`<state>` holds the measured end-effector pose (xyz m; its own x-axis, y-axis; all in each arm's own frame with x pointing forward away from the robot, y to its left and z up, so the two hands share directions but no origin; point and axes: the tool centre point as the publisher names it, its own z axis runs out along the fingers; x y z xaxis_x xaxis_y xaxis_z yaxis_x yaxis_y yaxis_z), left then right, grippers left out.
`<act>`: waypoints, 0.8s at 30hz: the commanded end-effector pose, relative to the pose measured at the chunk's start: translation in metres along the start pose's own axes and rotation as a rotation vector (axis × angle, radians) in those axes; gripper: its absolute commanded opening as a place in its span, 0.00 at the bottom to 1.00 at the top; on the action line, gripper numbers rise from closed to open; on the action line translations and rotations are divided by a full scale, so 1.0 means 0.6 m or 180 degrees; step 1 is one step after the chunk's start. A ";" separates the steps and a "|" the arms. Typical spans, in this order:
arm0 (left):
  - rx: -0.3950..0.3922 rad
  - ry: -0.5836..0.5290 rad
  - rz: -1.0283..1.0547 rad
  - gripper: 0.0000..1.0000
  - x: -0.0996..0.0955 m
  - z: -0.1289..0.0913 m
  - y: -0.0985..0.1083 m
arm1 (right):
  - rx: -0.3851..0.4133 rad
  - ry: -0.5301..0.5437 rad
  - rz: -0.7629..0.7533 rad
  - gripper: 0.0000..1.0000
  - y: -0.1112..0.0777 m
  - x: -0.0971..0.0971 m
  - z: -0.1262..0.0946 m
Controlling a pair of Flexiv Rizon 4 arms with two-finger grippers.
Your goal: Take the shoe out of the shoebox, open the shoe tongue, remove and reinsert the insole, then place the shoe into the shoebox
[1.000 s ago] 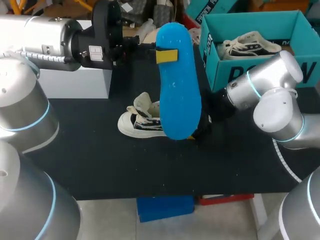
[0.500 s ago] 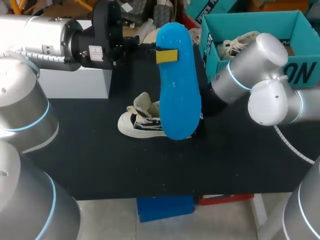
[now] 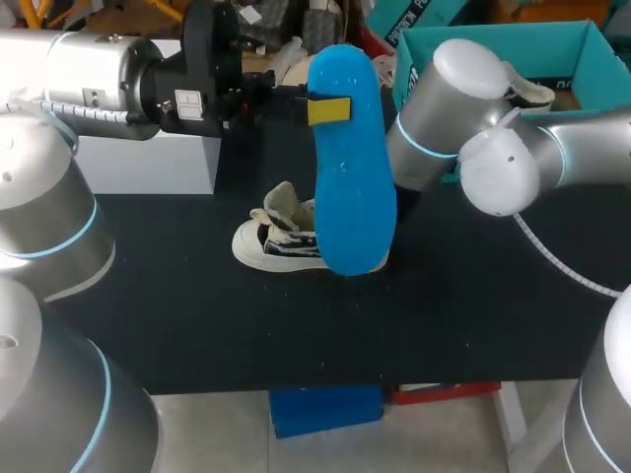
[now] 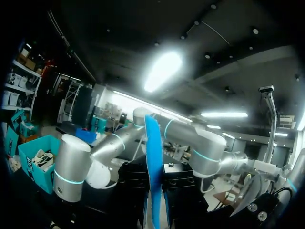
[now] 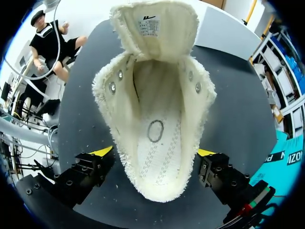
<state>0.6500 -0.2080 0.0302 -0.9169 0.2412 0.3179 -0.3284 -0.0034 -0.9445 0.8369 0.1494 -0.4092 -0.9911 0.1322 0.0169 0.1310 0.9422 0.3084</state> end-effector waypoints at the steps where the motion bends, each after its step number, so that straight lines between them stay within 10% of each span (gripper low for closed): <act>1: 0.0010 -0.0015 0.0005 0.00 0.000 0.003 0.002 | 0.0643 0.0017 0.0000 1.00 0.011 -0.002 0.003; 24: 0.0010 -0.0015 0.0005 0.00 0.000 0.003 0.002 | 0.0872 0.0001 -0.0228 1.00 0.019 -0.007 0.008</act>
<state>0.6501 -0.2079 0.0301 -0.9169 0.2416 0.3176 -0.3281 -0.0035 -0.9446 0.8414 0.1570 -0.4102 -0.9979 0.0649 0.0035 0.0650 0.9954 0.0707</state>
